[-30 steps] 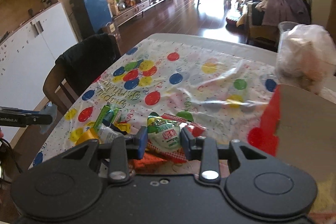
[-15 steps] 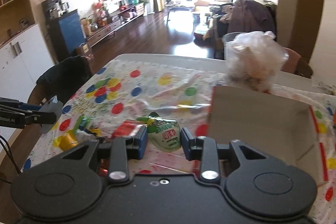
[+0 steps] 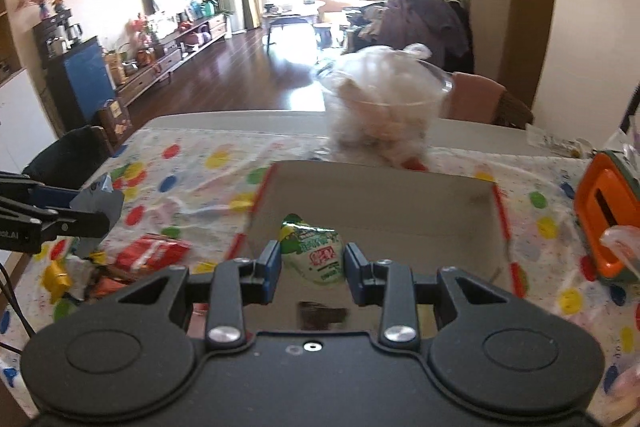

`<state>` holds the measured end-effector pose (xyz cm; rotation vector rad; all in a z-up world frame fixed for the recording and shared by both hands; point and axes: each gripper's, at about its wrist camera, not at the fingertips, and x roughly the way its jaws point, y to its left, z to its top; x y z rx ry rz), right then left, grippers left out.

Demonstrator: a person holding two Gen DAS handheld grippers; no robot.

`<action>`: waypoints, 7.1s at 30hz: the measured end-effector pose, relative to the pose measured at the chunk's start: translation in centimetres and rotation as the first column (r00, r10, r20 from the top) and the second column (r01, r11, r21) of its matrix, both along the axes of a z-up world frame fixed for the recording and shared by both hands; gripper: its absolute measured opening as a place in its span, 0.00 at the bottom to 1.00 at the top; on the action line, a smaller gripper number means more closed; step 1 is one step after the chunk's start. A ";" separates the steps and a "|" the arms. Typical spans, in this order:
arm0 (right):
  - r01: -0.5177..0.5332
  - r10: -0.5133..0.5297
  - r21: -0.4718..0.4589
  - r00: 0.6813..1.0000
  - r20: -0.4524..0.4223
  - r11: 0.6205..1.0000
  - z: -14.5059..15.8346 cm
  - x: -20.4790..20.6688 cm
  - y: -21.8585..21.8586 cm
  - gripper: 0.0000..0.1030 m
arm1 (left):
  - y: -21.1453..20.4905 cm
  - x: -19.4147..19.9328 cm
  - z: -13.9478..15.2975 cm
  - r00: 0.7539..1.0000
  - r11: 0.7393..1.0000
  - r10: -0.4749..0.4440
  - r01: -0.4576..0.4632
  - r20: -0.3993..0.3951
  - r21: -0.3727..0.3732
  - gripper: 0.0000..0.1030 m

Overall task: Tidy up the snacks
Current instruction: 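Carry the biscuit packet with the left gripper while the right gripper carries the yogurt pouch to the box, then lower both snacks into the red box and open both grippers, then withdraw both tools from the box toward the remaining snacks, then grasp the gold-wrapped bun with the left gripper while the right gripper grasps the orange chip bag, then carry the gold bun with the left gripper while the right gripper carries the chip bag over the box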

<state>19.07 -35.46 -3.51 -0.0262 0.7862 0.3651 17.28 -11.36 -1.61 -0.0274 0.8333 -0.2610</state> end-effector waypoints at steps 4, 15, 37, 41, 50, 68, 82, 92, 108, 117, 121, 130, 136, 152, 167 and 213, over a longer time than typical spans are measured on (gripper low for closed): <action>0.025 -0.026 -0.012 0.999 -0.020 1.000 -1.0 1.2 -2.6 0.32 | -3.5 1.9 -0.7 0.999 0.999 -0.034 0.035 -0.014 0.028 0.58; 0.004 -0.016 -0.092 0.991 -0.132 0.996 -5.7 4.7 -5.6 0.32 | -11.4 7.4 -4.5 0.991 0.992 -0.059 0.072 -0.122 0.108 0.58; -0.108 0.057 -0.157 0.952 -0.300 0.982 -10.4 7.9 -5.0 0.33 | -18.6 12.2 -10.5 0.943 0.933 -0.131 0.222 -0.307 0.284 0.59; -0.114 0.060 -0.159 0.949 -0.310 0.981 -10.6 8.0 -4.7 0.34 | -18.7 12.2 -10.7 0.938 0.929 -0.134 0.231 -0.321 0.288 0.60; -0.081 0.040 -0.124 0.953 -0.302 0.989 -9.9 7.6 -5.3 0.40 | -17.6 11.7 -9.9 0.946 0.949 -0.130 0.205 -0.297 0.240 0.64; 0.050 -0.047 0.011 0.985 -0.166 0.999 -3.6 2.4 -5.1 0.59 | -12.6 6.7 -4.2 0.982 0.980 -0.150 0.164 -0.118 0.117 0.68; 0.060 -0.054 0.086 0.996 -0.067 0.994 -0.2 -2.5 -0.9 0.83 | -6.1 0.6 -1.1 0.994 0.992 -0.111 0.111 0.004 0.054 0.79; -0.012 0.014 0.113 1.000 -0.015 0.993 0.3 -5.1 4.2 1.00 | 0.5 -4.4 -1.0 0.996 0.997 -0.057 0.053 0.073 0.047 0.82; -0.088 0.093 0.069 0.994 -0.060 0.994 -2.7 -7.5 14.4 1.00 | 13.0 -9.3 -4.7 0.999 0.994 0.041 -0.043 0.021 0.099 0.82; -0.117 0.124 0.056 0.982 -0.140 0.992 -5.8 -7.3 18.6 1.00 | 16.7 -9.4 -8.4 0.997 0.993 0.029 -0.021 -0.076 0.115 0.82; -0.141 0.149 0.057 0.972 -0.180 0.988 -7.3 -6.5 20.5 1.00 | 17.3 -8.7 -9.7 0.995 0.987 0.044 -0.030 -0.086 0.158 0.82; -0.162 0.168 0.046 0.946 -0.278 0.986 -10.4 -3.8 24.0 0.95 | 18.0 -6.5 -12.0 0.991 0.977 0.016 0.013 -0.131 0.213 0.82; -0.136 0.156 0.081 0.923 -0.352 0.987 -12.1 -2.5 24.7 0.88 | 18.3 -5.8 -12.7 0.988 0.983 0.012 0.017 -0.156 0.181 0.82; -0.082 0.153 0.174 0.881 -0.448 0.981 -13.8 -1.5 25.6 0.55 | 17.9 -5.4 -13.2 0.980 0.990 0.014 0.015 -0.199 0.141 0.38; -0.091 0.150 0.157 0.894 -0.422 0.983 -12.6 -4.0 24.8 0.41 | 18.7 -7.0 -12.4 0.981 0.996 0.042 -0.026 -0.190 0.089 0.36; 0.062 -0.047 0.122 0.991 -0.122 0.991 0.8 -3.7 2.7 0.41 | 0.1 -3.1 1.3 0.999 0.999 -0.045 0.046 0.013 -0.024 0.36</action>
